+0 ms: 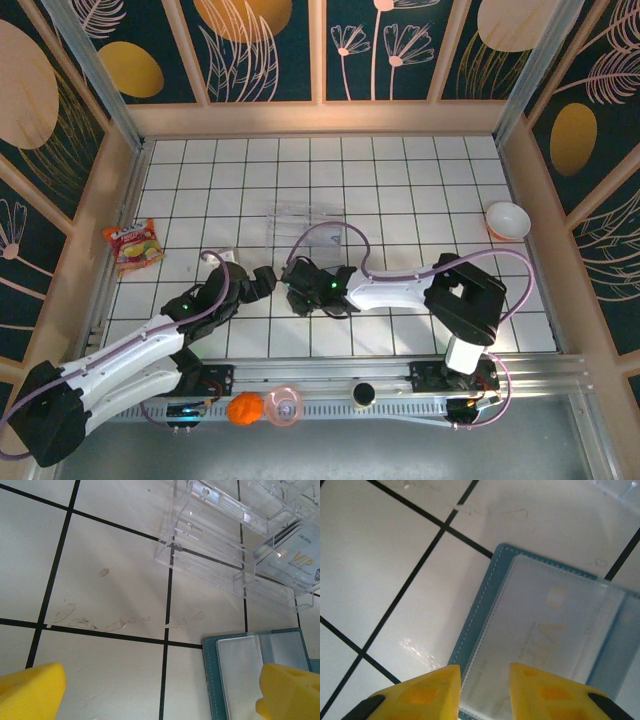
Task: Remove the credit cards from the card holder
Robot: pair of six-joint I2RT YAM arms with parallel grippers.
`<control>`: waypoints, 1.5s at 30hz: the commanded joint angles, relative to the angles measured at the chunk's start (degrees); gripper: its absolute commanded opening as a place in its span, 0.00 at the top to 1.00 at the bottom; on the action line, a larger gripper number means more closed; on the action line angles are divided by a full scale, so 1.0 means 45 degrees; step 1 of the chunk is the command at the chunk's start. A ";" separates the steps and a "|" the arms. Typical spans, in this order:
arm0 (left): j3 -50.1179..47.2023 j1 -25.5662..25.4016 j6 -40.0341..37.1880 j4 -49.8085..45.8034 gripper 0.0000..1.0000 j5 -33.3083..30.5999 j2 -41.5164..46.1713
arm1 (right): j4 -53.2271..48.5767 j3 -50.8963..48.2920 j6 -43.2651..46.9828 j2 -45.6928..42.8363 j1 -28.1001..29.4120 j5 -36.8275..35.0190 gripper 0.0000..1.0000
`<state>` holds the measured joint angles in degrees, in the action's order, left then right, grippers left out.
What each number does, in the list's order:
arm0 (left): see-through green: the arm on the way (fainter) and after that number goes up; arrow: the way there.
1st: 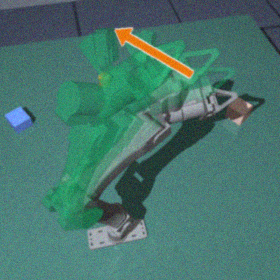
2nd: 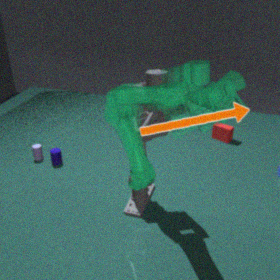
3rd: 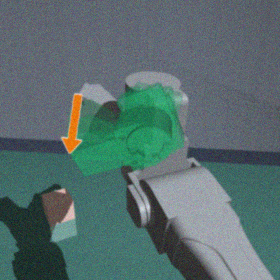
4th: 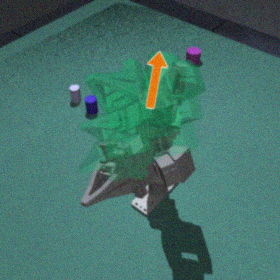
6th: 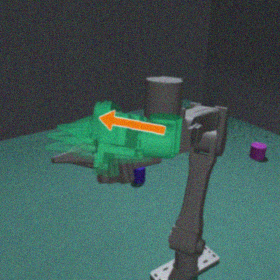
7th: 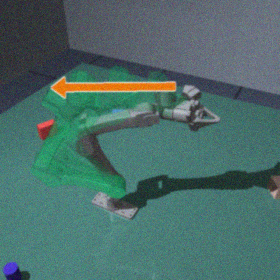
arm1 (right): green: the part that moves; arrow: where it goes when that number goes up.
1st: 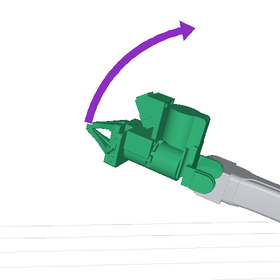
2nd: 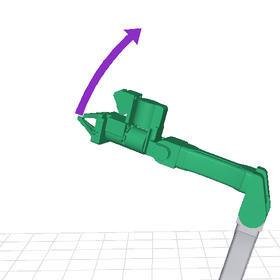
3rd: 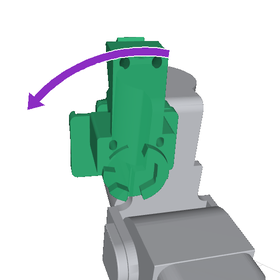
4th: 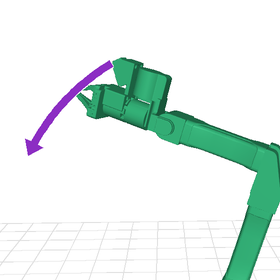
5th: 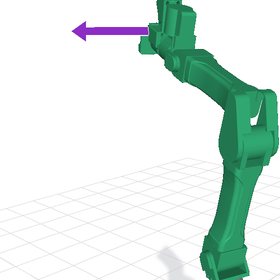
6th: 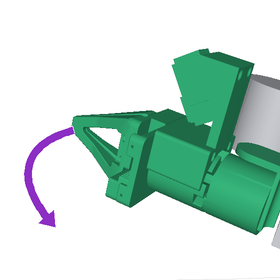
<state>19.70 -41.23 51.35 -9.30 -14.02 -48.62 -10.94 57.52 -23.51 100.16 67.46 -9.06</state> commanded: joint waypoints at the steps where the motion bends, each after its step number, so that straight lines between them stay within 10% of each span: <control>1: -0.0230 0.0067 0.0101 -0.0171 0.01 -0.0126 -0.0014 | -0.0522 0.0439 -0.0108 0.0348 0.0184 -0.0926 0.68; 11: -0.0296 0.0071 0.0112 0.0026 0.01 0.0028 -0.0190 | -0.1335 0.0829 -0.0262 0.1471 0.0303 -0.1360 0.70; 18: -0.0412 0.0071 -0.0114 0.0407 0.05 0.0591 -0.0306 | -0.1155 0.0625 -0.0777 0.1227 0.0282 -0.1229 0.99; 32: -0.0385 0.0030 -0.0390 0.4327 0.70 0.3879 -0.3241 | 0.0987 -0.0518 -0.2459 -0.0438 -0.0358 0.0283 1.00; 45: -0.0132 -0.0403 -0.0356 0.6130 0.86 0.4697 -0.5654 | 0.0965 -0.0646 -0.2877 -0.0572 -0.0382 0.0414 1.00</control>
<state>17.91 -42.59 50.00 14.61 5.58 -72.86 -7.44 55.35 -35.09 99.35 65.98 -7.40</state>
